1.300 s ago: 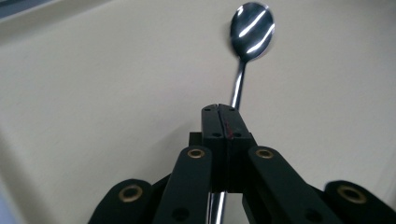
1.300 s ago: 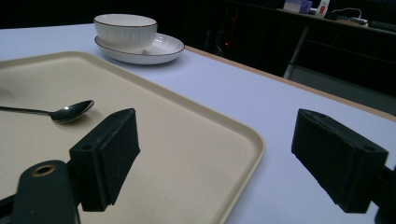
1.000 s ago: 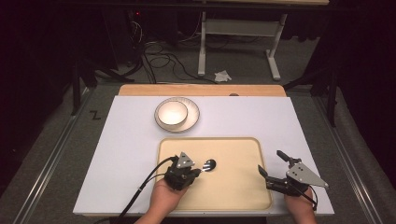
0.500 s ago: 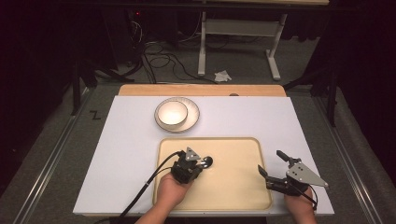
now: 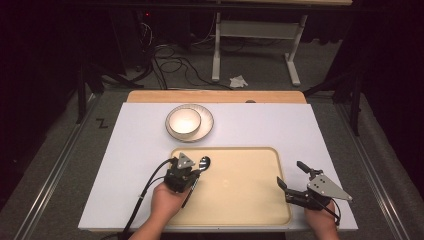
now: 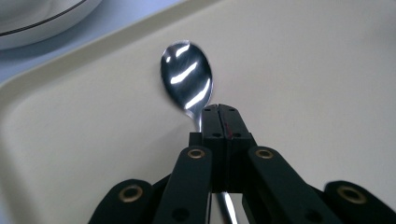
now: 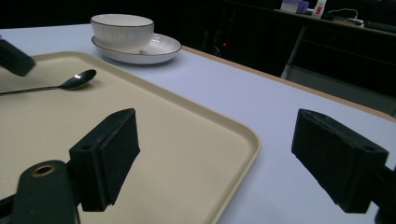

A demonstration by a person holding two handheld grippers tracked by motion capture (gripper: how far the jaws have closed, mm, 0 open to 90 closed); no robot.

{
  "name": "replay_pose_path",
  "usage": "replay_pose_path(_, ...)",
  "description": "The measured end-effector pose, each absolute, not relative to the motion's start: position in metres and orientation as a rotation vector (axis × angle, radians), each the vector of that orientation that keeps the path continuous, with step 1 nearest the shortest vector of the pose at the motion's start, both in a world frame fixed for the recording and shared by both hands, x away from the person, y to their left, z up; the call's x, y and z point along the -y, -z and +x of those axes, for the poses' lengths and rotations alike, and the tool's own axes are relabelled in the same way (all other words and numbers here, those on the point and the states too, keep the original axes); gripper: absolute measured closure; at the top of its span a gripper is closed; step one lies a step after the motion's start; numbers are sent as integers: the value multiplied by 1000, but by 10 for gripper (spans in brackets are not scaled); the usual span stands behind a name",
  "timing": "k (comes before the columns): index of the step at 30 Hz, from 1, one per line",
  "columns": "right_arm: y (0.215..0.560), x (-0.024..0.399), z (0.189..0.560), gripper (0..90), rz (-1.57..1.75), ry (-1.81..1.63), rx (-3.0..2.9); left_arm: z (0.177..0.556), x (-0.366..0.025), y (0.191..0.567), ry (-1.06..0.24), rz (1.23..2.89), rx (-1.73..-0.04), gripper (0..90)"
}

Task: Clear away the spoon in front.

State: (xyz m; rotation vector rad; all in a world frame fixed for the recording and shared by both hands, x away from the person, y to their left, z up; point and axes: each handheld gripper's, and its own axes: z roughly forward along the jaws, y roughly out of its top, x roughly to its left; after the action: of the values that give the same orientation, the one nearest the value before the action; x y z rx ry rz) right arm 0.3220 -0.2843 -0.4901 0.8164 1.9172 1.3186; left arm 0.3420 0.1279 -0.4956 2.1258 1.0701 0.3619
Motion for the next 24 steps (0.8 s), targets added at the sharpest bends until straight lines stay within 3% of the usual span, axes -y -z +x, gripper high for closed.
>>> replay_pose_path(7,490,281,322,158,813,-1309,-1928,305,-154,507,-342,2198,-1072,900)
replay_pose_path(24,490,280,322,157,818,-1314,-1926,286,-128,509,-229,2238,-951,900)
